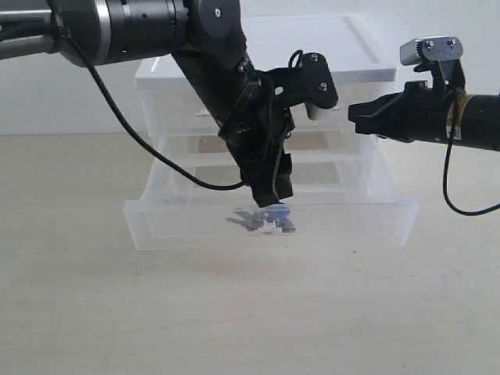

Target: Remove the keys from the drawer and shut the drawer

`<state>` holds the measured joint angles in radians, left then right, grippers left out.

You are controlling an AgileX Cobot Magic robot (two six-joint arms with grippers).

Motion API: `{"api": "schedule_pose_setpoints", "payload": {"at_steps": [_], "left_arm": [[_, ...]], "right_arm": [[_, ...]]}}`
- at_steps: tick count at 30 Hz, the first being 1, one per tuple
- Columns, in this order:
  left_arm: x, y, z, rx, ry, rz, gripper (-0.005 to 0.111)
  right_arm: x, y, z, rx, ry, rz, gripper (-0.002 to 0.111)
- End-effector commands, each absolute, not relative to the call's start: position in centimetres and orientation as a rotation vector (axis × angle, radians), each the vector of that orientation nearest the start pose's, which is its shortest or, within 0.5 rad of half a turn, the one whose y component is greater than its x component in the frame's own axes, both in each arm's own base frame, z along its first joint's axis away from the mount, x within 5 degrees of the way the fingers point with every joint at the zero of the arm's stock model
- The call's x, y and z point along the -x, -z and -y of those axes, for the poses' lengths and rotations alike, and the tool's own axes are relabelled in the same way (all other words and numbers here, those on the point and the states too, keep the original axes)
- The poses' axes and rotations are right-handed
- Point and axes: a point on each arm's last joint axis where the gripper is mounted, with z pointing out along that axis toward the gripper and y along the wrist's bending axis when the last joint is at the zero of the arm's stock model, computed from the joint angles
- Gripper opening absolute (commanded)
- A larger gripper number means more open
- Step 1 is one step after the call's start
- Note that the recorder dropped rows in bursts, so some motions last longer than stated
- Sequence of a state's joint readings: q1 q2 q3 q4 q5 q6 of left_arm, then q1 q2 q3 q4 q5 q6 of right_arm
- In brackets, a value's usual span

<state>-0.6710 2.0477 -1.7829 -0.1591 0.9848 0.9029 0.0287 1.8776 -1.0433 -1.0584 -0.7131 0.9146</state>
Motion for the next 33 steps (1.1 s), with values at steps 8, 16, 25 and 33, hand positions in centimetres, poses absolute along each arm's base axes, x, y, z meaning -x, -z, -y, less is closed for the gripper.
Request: {"api": "schedule_pose_setpoints", "payload": {"at_steps": [8, 16, 25, 33], "left_arm": [[-36.2, -20.1, 28.5, -1.996, 0.077, -2.017, 0.045], [-39.5, -20.3, 28.1, -1.661, -0.158, -1.990, 0.042], [-39.5, -20.7, 28.0, -1.650, -0.172, -1.980, 0.024], [-36.6, -23.9, 28.8, -1.728, 0.170, -1.967, 0.043]], "right_arm": [[-40.2, -20.3, -4.6, 0.258, -0.519, -1.876, 0.000], [-40.2, -20.3, -4.6, 0.257, -0.517, -1.878, 0.000], [-40.2, -20.3, -4.6, 0.258, -0.515, -1.879, 0.000], [-40.2, -20.3, -4.5, 0.260, -0.512, -1.879, 0.000]]}}
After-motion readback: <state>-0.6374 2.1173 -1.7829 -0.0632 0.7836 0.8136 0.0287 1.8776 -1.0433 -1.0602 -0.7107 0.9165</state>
